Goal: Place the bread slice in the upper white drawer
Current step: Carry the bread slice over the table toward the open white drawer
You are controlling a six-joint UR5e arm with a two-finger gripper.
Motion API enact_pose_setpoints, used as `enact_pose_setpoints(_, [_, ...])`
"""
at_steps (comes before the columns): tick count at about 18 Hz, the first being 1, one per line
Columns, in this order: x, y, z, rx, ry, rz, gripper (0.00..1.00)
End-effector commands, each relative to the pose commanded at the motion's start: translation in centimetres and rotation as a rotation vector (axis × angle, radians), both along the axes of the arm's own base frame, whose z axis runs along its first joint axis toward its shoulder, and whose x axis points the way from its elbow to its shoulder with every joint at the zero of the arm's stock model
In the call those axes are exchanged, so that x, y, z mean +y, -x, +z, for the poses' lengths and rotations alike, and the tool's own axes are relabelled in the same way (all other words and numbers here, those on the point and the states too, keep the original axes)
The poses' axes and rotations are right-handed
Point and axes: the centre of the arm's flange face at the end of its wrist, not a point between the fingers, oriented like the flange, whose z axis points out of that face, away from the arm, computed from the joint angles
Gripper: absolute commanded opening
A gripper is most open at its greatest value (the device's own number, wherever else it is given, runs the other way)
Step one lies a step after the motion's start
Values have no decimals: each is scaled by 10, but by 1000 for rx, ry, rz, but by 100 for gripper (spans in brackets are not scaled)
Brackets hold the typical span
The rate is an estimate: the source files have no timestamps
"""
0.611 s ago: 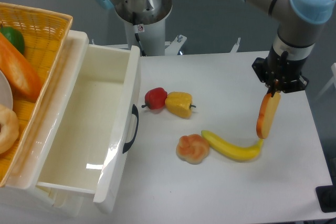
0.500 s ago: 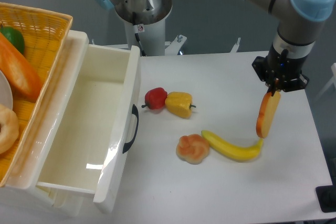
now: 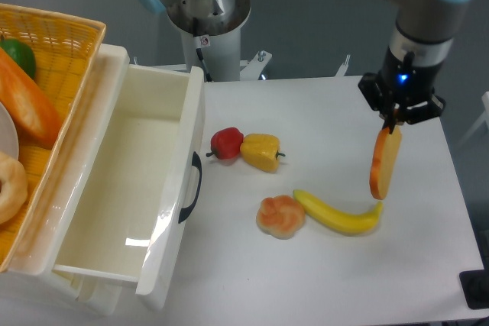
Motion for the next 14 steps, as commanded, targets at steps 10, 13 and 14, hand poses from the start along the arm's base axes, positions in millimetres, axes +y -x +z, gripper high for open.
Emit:
enact_pose_setpoints(10, [65,-106,59,-137,-304,193,0])
enact_pose_setpoints(13, [94,-154,79,-176,-377,171,0])
enact_pose_setpoints(14, [106,-170,81,-179,-387,161,0])
